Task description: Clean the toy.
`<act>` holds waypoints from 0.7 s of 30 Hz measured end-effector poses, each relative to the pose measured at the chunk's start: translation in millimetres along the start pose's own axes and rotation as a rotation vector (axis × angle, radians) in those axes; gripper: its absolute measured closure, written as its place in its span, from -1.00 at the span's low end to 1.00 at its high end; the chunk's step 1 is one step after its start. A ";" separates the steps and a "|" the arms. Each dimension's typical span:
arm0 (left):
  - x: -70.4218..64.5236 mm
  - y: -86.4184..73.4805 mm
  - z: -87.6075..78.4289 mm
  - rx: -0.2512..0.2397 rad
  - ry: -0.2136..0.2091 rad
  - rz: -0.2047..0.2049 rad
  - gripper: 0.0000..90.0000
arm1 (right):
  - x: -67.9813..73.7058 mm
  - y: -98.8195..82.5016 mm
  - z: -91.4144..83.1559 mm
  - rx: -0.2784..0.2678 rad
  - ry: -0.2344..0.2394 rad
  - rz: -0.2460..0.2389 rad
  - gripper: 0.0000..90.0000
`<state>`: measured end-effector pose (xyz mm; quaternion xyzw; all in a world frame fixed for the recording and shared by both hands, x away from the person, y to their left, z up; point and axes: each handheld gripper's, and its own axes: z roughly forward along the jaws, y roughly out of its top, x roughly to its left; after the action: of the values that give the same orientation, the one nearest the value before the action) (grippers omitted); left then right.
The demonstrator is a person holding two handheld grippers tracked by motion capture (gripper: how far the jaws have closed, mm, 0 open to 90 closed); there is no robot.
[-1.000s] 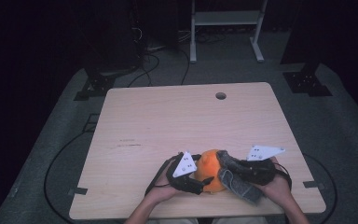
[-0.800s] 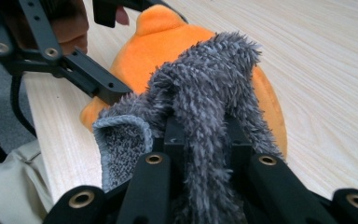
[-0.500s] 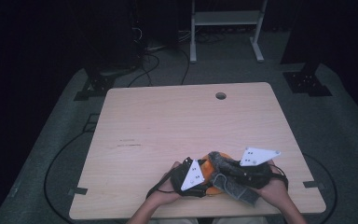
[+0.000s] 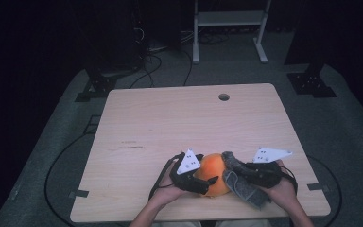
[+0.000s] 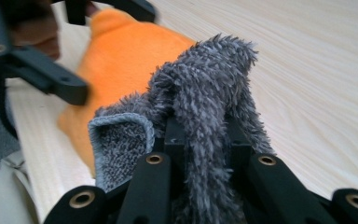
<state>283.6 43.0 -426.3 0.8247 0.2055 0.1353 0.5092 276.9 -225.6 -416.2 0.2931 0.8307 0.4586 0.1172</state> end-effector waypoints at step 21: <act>12.4 -1.9 2.5 0.071 -0.023 -0.114 -0.81 | -5.6 -5.5 3.2 0.035 0.020 0.026 0.68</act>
<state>295.2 47.7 -429.0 0.8308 0.2509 0.0893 0.4887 280.7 -229.0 -422.9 0.3012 0.8358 0.4484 0.0978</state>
